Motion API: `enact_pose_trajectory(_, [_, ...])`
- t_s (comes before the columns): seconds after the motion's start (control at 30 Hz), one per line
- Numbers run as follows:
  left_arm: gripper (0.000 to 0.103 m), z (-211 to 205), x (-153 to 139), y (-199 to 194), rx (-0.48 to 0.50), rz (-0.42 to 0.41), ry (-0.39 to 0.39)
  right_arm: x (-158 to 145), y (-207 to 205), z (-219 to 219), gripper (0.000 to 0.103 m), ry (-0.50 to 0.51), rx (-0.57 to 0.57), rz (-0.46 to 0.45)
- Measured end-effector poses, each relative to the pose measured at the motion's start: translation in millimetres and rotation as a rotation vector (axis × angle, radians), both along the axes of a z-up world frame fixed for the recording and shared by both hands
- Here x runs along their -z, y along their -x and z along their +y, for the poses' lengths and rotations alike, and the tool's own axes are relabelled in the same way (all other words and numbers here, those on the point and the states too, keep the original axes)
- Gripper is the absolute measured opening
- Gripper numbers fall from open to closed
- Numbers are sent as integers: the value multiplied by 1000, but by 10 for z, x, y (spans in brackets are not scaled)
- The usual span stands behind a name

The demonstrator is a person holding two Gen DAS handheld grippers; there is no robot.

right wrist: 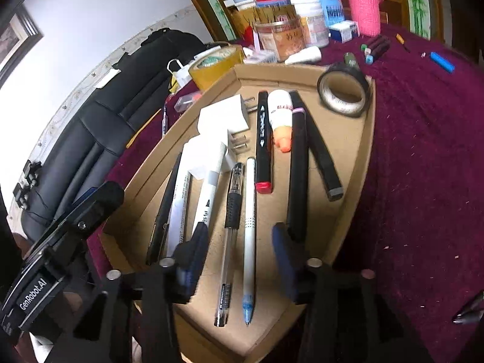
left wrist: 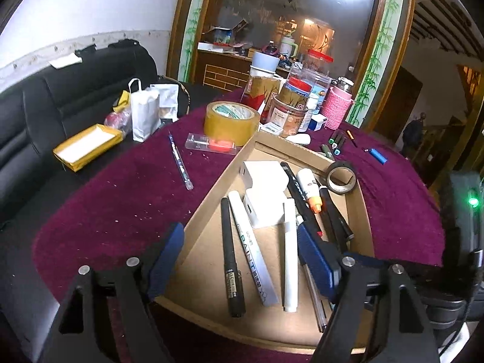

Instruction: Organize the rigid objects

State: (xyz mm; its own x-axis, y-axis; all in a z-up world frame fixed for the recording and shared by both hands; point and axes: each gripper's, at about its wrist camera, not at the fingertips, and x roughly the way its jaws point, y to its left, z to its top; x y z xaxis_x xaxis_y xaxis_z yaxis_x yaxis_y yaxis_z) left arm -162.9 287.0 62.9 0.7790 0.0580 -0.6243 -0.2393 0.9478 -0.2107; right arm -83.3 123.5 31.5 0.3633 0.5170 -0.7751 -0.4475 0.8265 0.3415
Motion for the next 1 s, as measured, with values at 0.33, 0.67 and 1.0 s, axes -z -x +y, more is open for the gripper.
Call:
enact_pose_trajectory(0.33, [77, -165, -171, 167, -35, -32, -108, -193, 209, -219, 69, 7, 33, -119])
enact_pose_trajectory(0.67, [103, -394, -810, 1090, -273, -553, -136, -346, 444, -610, 77, 13, 89, -259])
enact_pose_trajectory(1.0, [103, -495, -497, 731, -122, -252, -34, -367, 593, -859, 84, 11, 108, -289])
